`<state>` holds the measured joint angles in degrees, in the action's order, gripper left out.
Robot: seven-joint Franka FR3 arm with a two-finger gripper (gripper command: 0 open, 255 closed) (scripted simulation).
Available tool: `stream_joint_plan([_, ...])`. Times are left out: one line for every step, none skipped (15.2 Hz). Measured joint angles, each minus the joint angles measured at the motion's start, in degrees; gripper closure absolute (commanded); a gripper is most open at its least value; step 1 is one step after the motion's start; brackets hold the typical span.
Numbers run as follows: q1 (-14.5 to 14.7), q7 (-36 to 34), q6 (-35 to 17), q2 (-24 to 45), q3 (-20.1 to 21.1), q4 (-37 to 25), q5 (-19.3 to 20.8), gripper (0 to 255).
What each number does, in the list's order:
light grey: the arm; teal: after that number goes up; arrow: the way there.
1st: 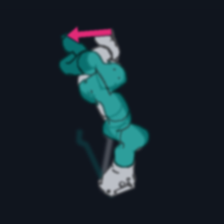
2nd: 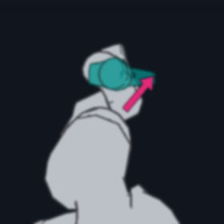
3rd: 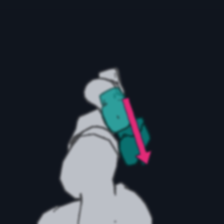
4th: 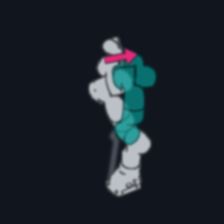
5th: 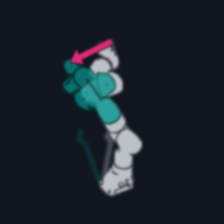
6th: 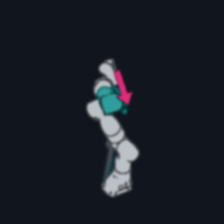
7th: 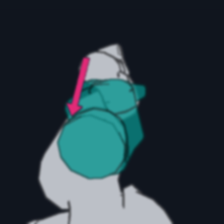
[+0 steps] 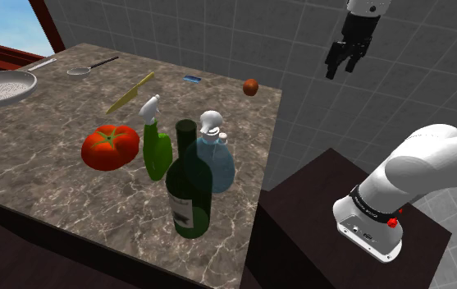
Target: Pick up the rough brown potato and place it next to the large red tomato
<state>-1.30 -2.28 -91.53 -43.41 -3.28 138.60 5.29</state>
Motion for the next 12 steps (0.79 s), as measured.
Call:
stream_joint_plan([0.0, 0.0, 0.0, 0.0, 0.0, 0.0, 0.0, 0])
stream_joint_plan([0.0, -1.0, -0.7, 0.7, 0.5, -0.1, -0.3, 0])
stream_joint_plan([-0.1, -2.6, -1.9, 1.7, 1.2, 0.1, -0.6, 0])
stream_joint_plan([-0.2, -4.6, -3.5, 3.2, 2.1, 0.0, -1.1, 0])
stream_joint_plan([-0.4, -6.6, -5.1, 5.1, 3.0, -0.3, -1.5, 0])
stream_joint_plan([-0.6, -8.5, -6.5, 6.6, 3.7, -0.7, -1.7, 0])
stream_joint_plan([-0.9, -10.5, -8.0, 8.4, 4.4, -1.0, -1.9, 0])
stream_joint_plan([-1.2, -12.4, -9.6, 9.8, 5.1, -1.0, -2.0, 0])
stream_joint_plan([-1.2, -14.9, -11.4, 12.2, 6.3, -1.7, -2.3, 0])
stream_joint_plan([-1.5, -17.1, -13.0, 14.3, 7.0, -2.4, -2.3, 0])
stream_joint_plan([-1.8, -19.1, -14.1, 16.0, 7.7, -3.1, -2.3, 0])
stream_joint_plan([-2.1, -21.0, -15.4, 18.0, 8.3, -3.9, -2.1, 0])
